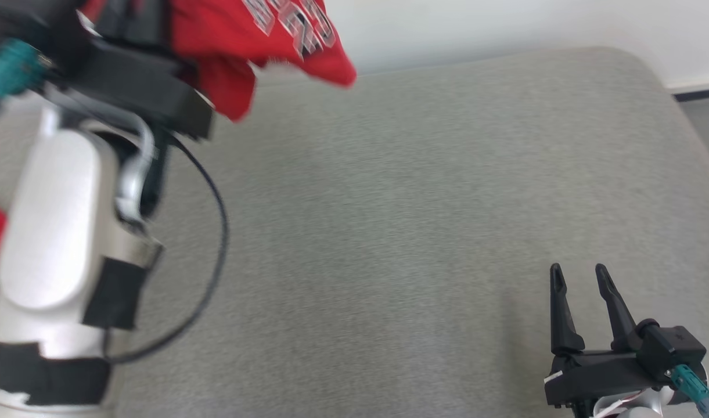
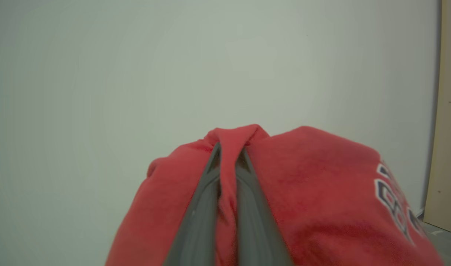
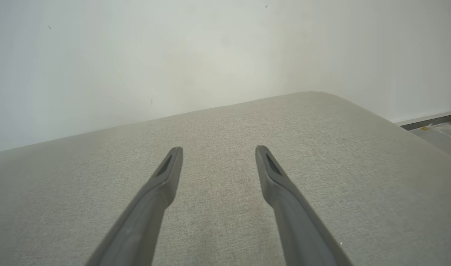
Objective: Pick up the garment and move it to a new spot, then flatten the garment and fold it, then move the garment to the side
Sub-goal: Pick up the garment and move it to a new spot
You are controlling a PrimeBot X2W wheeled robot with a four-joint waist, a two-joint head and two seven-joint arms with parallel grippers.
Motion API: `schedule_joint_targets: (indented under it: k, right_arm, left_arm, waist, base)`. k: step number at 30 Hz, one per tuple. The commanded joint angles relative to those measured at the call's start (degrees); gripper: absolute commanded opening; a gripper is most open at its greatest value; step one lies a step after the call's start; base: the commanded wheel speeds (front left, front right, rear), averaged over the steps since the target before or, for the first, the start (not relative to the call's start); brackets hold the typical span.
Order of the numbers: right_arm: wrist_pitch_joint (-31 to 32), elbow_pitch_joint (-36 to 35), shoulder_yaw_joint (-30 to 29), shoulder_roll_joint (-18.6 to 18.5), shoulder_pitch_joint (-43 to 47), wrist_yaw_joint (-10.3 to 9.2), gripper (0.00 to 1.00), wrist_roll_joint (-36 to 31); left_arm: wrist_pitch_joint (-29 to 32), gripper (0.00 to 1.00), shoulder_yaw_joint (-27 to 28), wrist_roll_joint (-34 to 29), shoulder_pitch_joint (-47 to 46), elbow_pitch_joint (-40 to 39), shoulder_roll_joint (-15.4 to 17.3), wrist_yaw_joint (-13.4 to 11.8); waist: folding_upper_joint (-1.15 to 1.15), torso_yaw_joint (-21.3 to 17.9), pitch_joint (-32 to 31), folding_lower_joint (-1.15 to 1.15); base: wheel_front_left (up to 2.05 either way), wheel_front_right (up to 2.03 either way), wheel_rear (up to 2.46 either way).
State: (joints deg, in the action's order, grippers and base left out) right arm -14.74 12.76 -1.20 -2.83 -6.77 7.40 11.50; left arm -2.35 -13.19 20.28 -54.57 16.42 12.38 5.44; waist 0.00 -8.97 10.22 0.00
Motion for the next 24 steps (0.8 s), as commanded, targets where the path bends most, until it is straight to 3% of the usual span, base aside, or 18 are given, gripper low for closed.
schedule_joint_targets:
  k: [1,8,20,21,22,24]
  right_arm:
    - [-0.3,0.0,-0.1,-0.1,0.6,0.17,1.00,0.2]
    - [-0.5,0.0,-0.3,-0.1,1.2,0.17,1.00,0.7]
    - [-0.5,0.2,0.9,-0.1,-0.4,0.17,1.00,1.5]
    - [-0.5,0.1,0.9,-0.1,-0.5,0.17,1.00,1.5]
    - [-0.5,0.1,0.8,-0.1,-0.4,0.17,1.00,1.3]
    - [-0.5,0.1,0.4,-0.1,-0.3,0.17,1.00,0.8]
  left_arm:
    - [0.0,0.00,-0.1,0.2,1.1,-0.2,-0.3,-0.3]
    - [-0.3,0.00,-3.7,1.3,9.5,1.7,-4.1,-0.7]
    - [-5.0,0.00,-8.8,-0.9,19.3,16.2,-5.1,-0.7]
    - [-5.5,0.44,-9.3,-1.0,19.5,17.6,-5.2,-0.5]
    - [-6.2,0.96,-9.8,-1.4,19.6,18.8,-5.5,-0.5]
    - [-8.0,1.00,-10.5,-1.1,19.2,20.2,-6.2,-0.1]
  waist:
    - [0.00,-4.1,-1.3,0.00]
    - [0.00,-7.3,-0.9,0.00]
    - [0.00,-9.0,2.5,0.00]
    - [0.00,-9.0,2.5,0.00]
    - [0.00,-8.8,2.4,0.00]
    - [0.00,-8.1,1.9,0.00]
  base:
    - [0.00,0.00,0.00]
    - [0.00,0.00,0.00]
    - [0.00,0.00,0.00]
    - [0.00,0.00,0.00]
    - [0.00,0.00,0.00]
    - [0.00,0.00,0.00]
